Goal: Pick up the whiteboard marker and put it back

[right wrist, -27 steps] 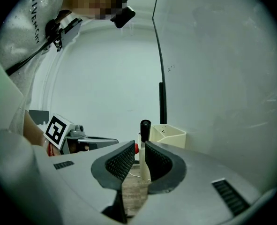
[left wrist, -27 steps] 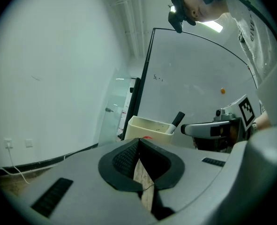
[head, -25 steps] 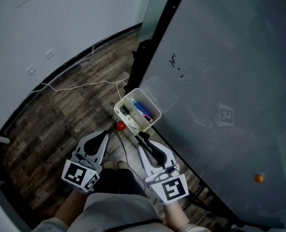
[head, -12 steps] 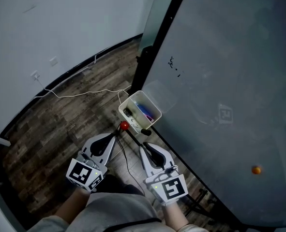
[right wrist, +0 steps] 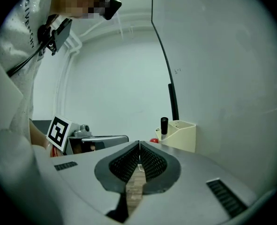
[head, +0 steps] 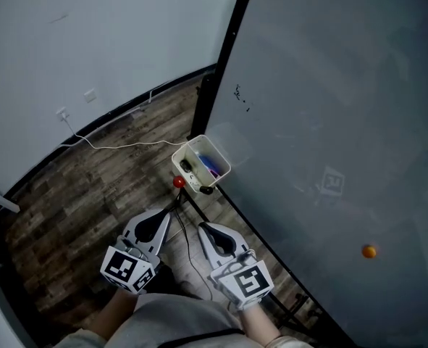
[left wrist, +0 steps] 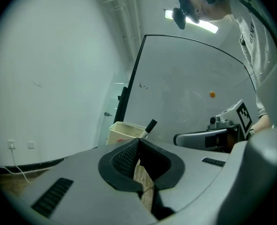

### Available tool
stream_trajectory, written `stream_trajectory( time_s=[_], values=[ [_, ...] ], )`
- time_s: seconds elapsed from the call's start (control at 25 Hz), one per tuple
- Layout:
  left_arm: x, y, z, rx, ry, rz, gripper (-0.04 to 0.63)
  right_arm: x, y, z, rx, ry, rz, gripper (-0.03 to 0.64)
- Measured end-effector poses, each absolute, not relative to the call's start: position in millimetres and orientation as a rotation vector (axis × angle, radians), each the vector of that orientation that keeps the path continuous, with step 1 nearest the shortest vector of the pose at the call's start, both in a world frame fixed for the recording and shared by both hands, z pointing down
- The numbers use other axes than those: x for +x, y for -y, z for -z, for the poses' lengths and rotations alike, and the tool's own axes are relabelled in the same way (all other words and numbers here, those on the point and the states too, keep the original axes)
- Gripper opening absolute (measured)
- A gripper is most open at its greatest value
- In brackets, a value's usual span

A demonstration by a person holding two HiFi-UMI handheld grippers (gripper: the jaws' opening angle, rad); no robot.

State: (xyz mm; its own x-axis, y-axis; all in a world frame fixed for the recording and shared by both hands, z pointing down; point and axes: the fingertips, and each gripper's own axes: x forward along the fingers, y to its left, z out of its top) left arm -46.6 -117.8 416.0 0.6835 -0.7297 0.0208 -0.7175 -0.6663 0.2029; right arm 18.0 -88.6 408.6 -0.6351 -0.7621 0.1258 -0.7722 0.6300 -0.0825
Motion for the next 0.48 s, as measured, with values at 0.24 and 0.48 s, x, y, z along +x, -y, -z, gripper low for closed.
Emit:
stream_trajectory(
  time_s=[0.24, 0.48],
  values=[
    [-39, 90, -411, 2.704, 1.199, 0.082, 0.015, 15, 68, -406, 1.229, 2.783, -0.178, 0.018],
    [-30, 72, -396, 2.733, 1.217, 0.094, 0.015, 11, 52, -391, 1.165, 2.835, -0.14, 0.018]
  ],
)
